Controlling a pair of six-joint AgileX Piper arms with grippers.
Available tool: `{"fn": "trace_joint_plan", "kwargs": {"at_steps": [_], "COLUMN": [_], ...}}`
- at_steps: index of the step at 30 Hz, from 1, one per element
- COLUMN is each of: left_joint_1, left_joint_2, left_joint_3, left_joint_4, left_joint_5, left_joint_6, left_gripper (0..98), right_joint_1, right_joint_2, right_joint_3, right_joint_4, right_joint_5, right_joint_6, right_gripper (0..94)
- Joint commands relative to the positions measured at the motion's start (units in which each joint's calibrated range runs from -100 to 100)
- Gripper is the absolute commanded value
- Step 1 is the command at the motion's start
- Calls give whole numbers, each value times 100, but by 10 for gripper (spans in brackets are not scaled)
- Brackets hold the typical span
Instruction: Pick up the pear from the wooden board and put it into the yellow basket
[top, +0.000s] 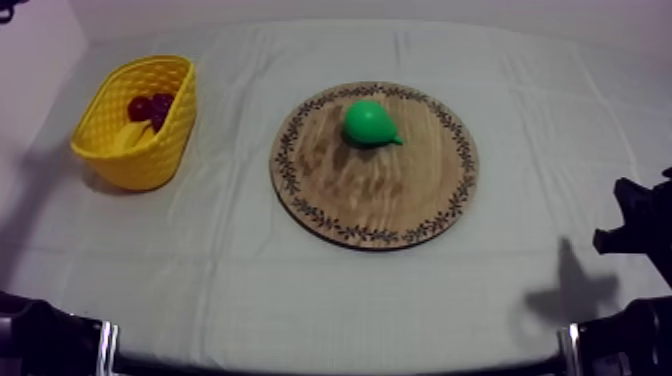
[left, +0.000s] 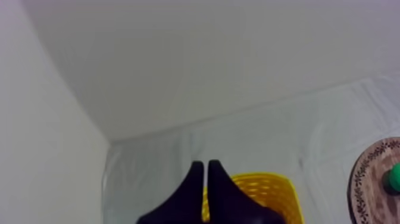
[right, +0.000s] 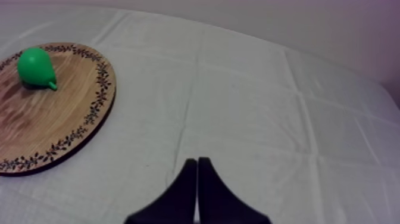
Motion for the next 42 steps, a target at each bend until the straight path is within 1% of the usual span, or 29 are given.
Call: {"fn": "trace_joint_plan", "kwargs": {"at_steps": [1, 7, 11, 15, 19, 23, 27, 35, 39, 42], "left_joint_1": [128, 496, 771, 1084, 1414, 1720, 1994, 2482, 2700, 2808], "left_joint_2": [490, 1139, 1522, 1913, 2275, 2590, 2880, 3451, 3684, 3844], "left_joint_3": [-971, -2128, -2724, -3235, -3567, -3710, -3728, -3681, -3479, -3371], "left_joint_4": [79, 115, 86, -36, -225, -412, -557, -736, -813, -835], "left_joint_5": [271, 628, 844, 1108, 1285, 1472, 1675, 1978, 2033, 2063], "left_joint_6": [-204, -220, -224, -100, 64, 169, 244, 285, 220, 159], "left_gripper": [1, 1, 1, 1, 1, 1, 1, 1, 1, 1], "right_joint_1": [2, 2, 2, 2, 2, 2, 2, 2, 2, 2], "right_joint_2": [-5, -5, -5, -5, -5, -5, -5, -5, -5, -5], "right_joint_3": [5, 5, 5, 5, 5, 5, 5, 5, 5, 5], "right_joint_4": [2, 2, 2, 2, 2, 2, 2, 2, 2, 2], "right_joint_5": [0, 0, 0, 0, 0, 0, 0, 0, 0, 0], "right_joint_6": [0, 0, 0, 0, 0, 0, 0, 0, 0, 0], "right_gripper": [3, 3, 3, 3, 3, 3, 3, 3, 3, 3]}}
